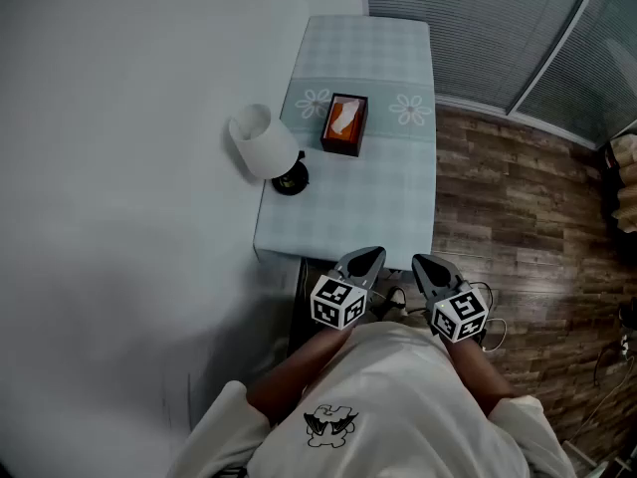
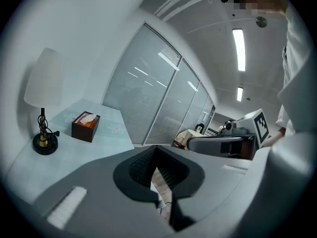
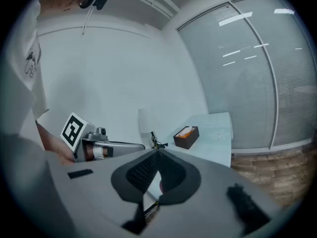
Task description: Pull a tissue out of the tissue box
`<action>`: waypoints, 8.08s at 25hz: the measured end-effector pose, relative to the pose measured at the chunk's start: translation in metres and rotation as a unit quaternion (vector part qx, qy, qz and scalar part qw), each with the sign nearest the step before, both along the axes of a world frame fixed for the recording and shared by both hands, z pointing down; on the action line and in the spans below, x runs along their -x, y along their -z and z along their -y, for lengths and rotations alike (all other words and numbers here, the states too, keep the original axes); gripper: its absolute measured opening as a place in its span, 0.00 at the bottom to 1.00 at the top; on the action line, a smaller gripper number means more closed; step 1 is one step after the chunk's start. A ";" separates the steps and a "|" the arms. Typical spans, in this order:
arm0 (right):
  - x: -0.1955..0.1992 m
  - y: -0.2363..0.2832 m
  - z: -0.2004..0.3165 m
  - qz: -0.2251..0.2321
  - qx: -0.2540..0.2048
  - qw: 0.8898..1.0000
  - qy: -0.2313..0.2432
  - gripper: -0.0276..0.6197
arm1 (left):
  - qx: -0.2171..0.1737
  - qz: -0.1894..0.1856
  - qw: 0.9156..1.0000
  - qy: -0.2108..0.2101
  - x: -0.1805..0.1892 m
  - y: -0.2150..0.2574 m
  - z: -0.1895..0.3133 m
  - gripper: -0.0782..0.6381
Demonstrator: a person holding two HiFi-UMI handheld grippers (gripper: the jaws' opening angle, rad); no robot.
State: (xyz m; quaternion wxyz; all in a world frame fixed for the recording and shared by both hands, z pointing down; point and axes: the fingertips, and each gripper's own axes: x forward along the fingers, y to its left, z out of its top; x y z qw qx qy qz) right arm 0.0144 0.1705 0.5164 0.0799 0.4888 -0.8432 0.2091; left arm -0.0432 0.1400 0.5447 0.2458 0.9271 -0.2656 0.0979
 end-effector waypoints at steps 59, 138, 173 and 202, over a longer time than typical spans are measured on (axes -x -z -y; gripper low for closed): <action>-0.076 -0.010 0.216 0.013 0.023 0.990 0.135 0.06 | 0.018 0.028 0.983 0.180 -0.088 -0.006 0.200 0.12; 0.017 -0.084 0.402 -0.114 0.036 0.972 0.203 0.06 | 0.031 0.095 0.970 0.222 0.024 -0.059 0.340 0.12; -0.044 -0.004 0.210 -0.011 0.005 0.993 0.114 0.06 | -0.028 0.028 0.982 0.184 -0.028 0.004 0.191 0.12; -0.042 -0.013 0.200 -0.026 0.013 0.991 0.127 0.06 | -0.004 0.036 0.980 0.197 -0.029 -0.007 0.180 0.12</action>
